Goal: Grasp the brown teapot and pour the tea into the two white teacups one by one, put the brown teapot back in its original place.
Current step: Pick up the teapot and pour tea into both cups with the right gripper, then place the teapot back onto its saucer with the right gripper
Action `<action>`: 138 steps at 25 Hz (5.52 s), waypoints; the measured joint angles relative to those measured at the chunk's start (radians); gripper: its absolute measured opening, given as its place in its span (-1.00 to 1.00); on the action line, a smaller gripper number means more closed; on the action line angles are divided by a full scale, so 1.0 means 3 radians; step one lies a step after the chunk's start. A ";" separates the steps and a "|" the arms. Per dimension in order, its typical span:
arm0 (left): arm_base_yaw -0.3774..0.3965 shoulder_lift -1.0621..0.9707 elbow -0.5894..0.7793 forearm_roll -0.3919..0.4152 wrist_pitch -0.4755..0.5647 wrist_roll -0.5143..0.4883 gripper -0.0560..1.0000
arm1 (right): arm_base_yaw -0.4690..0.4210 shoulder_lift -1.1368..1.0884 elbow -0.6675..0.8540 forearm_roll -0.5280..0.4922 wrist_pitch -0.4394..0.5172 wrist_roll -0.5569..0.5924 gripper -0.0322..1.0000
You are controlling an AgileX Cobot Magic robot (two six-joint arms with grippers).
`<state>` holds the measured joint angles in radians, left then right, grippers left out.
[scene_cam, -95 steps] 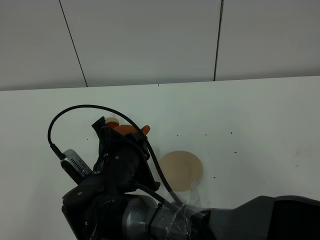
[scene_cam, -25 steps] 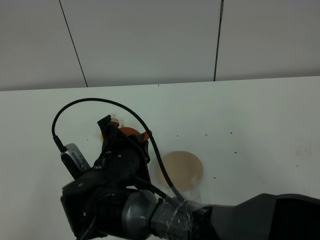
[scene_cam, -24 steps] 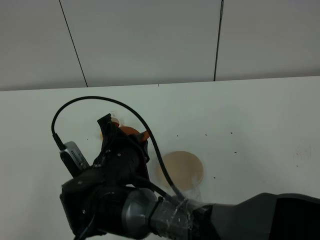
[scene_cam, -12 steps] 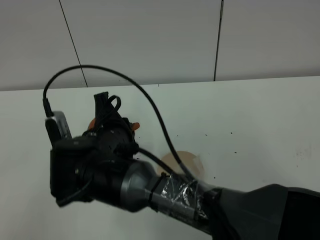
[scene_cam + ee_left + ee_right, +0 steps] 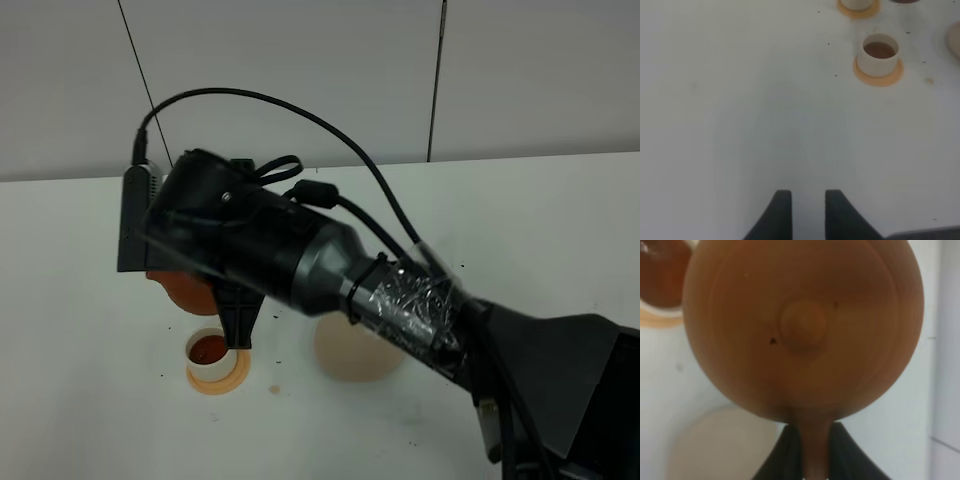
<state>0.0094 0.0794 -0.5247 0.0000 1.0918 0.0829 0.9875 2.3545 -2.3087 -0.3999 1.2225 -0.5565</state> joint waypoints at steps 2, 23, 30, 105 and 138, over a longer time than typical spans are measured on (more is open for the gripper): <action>0.0000 0.0000 0.0000 0.0000 0.0000 0.0000 -0.45 | -0.0082 0.0000 0.0000 0.0229 0.0008 -0.0021 -0.75; 0.0000 0.0000 0.0000 0.0000 0.0000 0.0000 -0.45 | -0.0349 0.0000 0.0000 0.0974 0.0022 -0.0140 -0.75; 0.0000 0.0000 0.0000 0.0000 0.0000 0.0000 -0.45 | -0.0417 0.0000 0.0000 0.0968 0.0022 -0.0080 -0.75; 0.0000 0.0000 0.0000 0.0000 -0.0003 0.0000 -0.45 | -0.1173 -0.0795 0.2411 0.1514 -0.1007 0.0975 -0.75; 0.0000 0.0000 0.0000 0.0000 -0.0003 0.0000 -0.45 | -0.1175 -0.0795 0.2411 0.1619 -0.0961 0.0975 -0.68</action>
<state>0.0094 0.0794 -0.5247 0.0000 1.0909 0.0829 0.6349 2.1159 -1.5854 0.0858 0.9343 -0.2641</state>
